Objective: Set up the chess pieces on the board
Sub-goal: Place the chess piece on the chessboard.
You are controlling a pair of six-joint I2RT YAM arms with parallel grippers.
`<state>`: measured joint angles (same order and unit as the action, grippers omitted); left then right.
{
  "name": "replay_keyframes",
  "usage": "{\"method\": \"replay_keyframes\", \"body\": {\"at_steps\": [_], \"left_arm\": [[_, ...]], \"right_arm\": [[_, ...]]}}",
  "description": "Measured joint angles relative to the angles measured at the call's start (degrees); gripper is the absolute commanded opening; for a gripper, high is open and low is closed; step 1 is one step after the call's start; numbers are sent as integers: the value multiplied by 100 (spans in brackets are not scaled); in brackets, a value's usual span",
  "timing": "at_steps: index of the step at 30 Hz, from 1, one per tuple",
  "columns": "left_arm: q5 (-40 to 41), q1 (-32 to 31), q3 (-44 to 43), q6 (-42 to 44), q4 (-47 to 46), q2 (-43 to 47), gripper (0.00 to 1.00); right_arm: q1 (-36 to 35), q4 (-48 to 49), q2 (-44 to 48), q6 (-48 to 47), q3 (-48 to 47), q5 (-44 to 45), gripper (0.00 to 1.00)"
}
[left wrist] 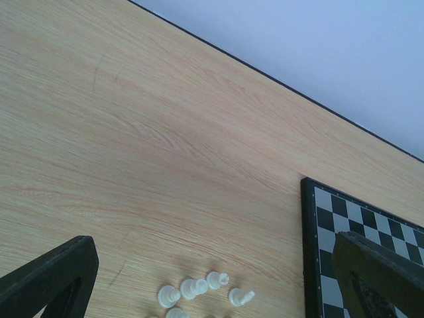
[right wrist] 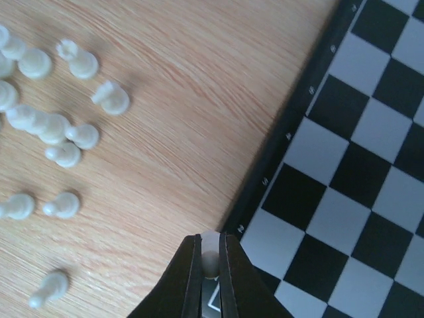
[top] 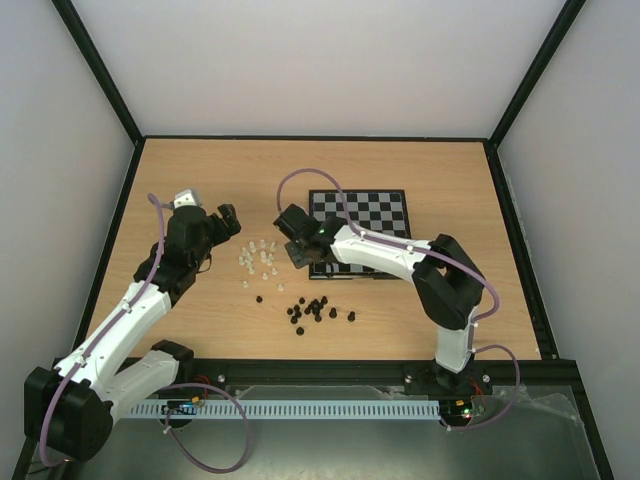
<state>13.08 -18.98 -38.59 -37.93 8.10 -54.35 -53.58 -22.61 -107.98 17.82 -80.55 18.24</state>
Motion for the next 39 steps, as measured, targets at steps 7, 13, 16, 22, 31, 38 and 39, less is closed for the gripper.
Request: {"method": "replay_keyframes", "body": {"at_steps": [7, 13, 16, 22, 31, 38, 39], "left_arm": [[0, 0, 0, 0, -2, 0, 100], [0, 0, 0, 0, -2, 0, 99], [0, 0, 0, 0, -2, 0, 99], [0, 0, 0, 0, -2, 0, 99], [-2, 0, 2, -2, -2, 0, 99], [-4, 0, 2, 0, -2, 0, 99], [-4, 0, 2, 0, -2, 0, 100]], "right_arm": [[236, -13, 310, 127, 664, 2, 4], [433, 79, 389, 149, 892, 0, 4], [448, 155, 389, 149, 909, -39, 4], [450, 275, 387, 146, 911, -157, 4], [479, 387, 179, 146, 905, -264, 4], [522, 461, 52, 146, 883, -299, 7], [531, 472, 50, 146, 883, -299, 8]]}}
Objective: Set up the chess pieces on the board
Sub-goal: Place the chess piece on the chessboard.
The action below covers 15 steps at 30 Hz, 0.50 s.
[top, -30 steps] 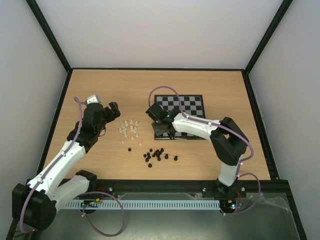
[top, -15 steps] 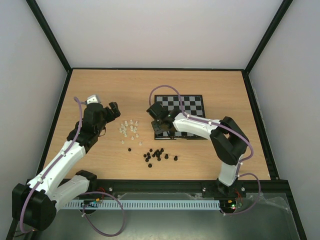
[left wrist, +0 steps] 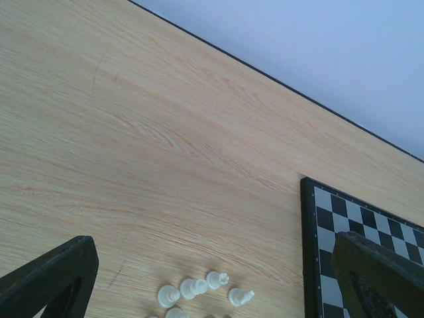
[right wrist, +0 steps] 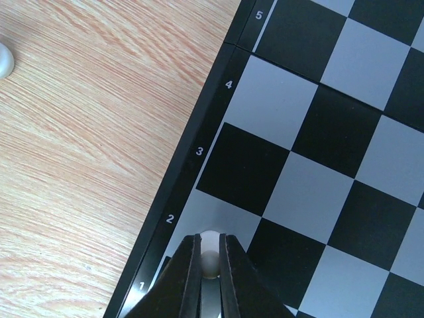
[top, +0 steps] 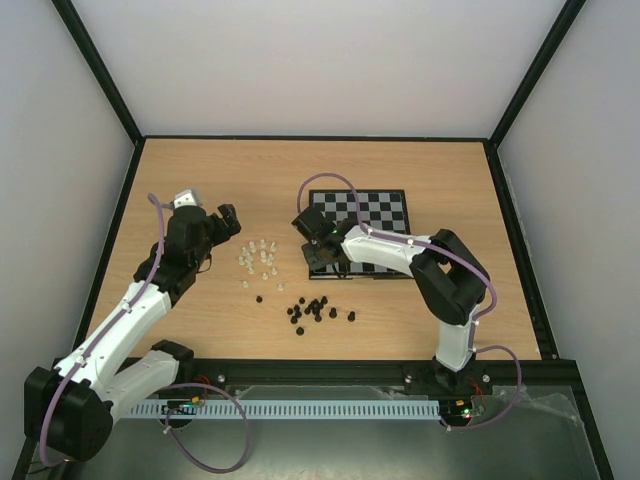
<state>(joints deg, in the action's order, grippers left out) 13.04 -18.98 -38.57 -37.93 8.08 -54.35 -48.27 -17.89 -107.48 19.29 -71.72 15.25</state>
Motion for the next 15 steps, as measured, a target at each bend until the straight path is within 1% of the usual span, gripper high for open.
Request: {"method": "replay_keyframes", "body": {"at_steps": [13, 15], "left_arm": [[-17, 0, 0, 0, 0, 0, 99], [-17, 0, 0, 0, 0, 0, 99]], "right_arm": [[33, 26, -33, -2, -26, 2, 8], [33, 24, -52, -2, -55, 0, 12]]}}
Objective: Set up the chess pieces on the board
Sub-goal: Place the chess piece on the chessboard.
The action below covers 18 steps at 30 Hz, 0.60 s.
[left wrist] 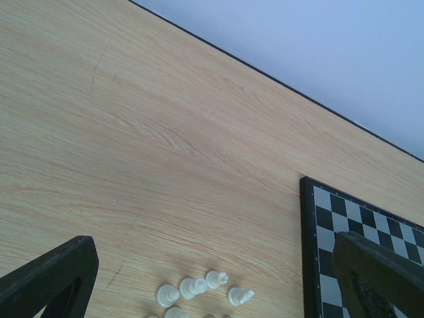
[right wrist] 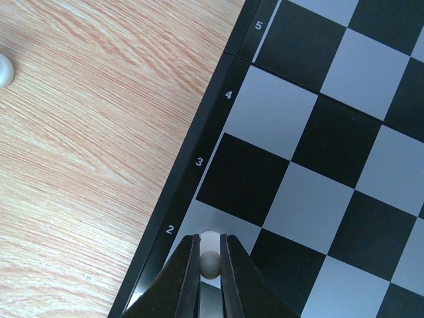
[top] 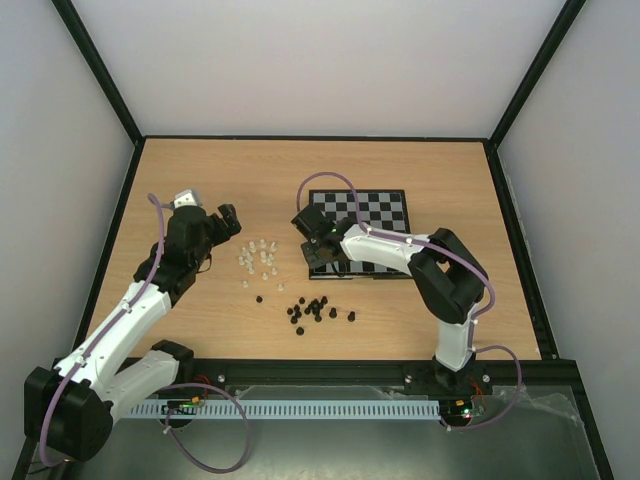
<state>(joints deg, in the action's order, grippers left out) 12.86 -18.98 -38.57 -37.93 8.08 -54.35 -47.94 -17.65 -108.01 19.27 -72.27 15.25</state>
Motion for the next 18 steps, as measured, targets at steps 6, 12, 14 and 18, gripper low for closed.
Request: {"method": "replay_keyframes", "body": {"at_steps": [6, 12, 14, 18], "left_arm": [[-2, 0, 0, 0, 0, 0, 100], [-2, 0, 0, 0, 0, 0, 99], [-2, 0, 0, 0, 0, 0, 100], [-4, 0, 0, -2, 0, 0, 100]], "right_arm": [[0, 2, -24, 0, -22, -2, 19], [0, 4, -22, 0, -22, -2, 28], [0, 9, -11, 0, -20, -4, 33], [0, 72, 103, 2, 22, -7, 54]]}}
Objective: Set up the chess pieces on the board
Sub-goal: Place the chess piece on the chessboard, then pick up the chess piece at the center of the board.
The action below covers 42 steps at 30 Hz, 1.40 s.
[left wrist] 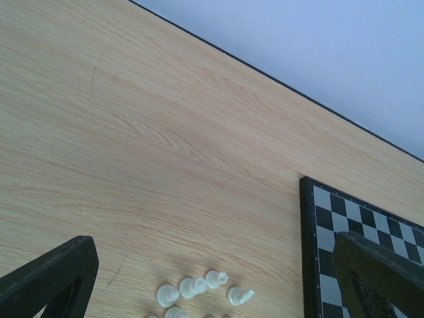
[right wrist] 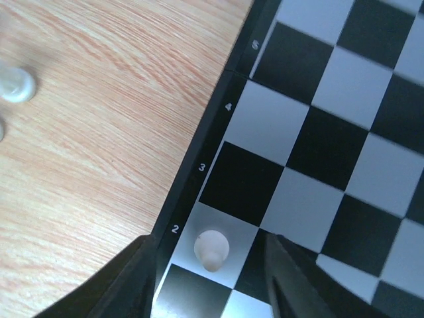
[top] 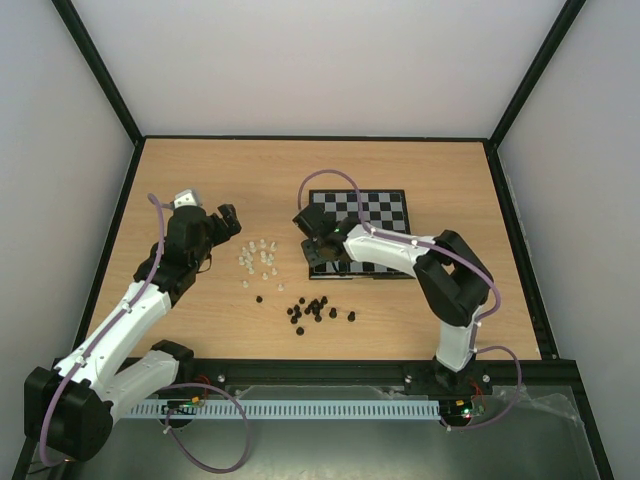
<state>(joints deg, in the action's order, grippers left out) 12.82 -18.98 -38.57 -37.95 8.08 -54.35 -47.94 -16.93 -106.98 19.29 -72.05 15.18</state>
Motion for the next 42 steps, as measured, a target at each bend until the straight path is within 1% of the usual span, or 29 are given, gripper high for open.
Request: {"method": "replay_keyframes", "body": {"at_steps": [2, 3, 5, 7, 8, 9, 10, 12, 13, 19, 30, 37, 42], "left_arm": [[0, 0, 0, 0, -2, 0, 99], [-2, 0, 0, 0, 0, 0, 100], [-11, 0, 0, 0, 0, 0, 100], [-15, 0, 0, -2, 0, 0, 99], [-15, 0, 0, -2, 2, 0, 99], [-15, 2, 0, -2, 2, 0, 100], [-15, 2, 0, -4, 2, 0, 99], [-15, 2, 0, -7, 7, 0, 99], [-13, 2, 0, -11, 9, 2, 99], [-13, 7, 0, -24, 48, 46, 99], [-15, 63, 0, -63, 92, 170, 100], [-15, 68, 0, -68, 131, 225, 99], [-15, 68, 0, -70, 142, 225, 99]], "right_arm": [[2, 31, 118, 0, 46, 0, 69], [4, 42, 179, 20, 61, 2, 73], [4, 57, 319, 4, 76, -17, 76], [-11, 57, 457, 0, 79, -46, 77], [-22, 59, 509, 2, 79, -61, 76], [-48, 57, 560, 4, 76, -72, 73], [-68, 55, 592, 0, 68, -81, 70], [-168, 48, 595, -2, 17, -107, 60], [-247, 26, 590, 0, -22, -127, 57], [-656, -15, 417, 33, -431, -358, 46], [-931, -142, -481, 90, -944, -592, 38], [-953, -197, -804, 114, -1191, -647, 32], [-957, -205, -1027, 129, -1375, -708, 31]]}}
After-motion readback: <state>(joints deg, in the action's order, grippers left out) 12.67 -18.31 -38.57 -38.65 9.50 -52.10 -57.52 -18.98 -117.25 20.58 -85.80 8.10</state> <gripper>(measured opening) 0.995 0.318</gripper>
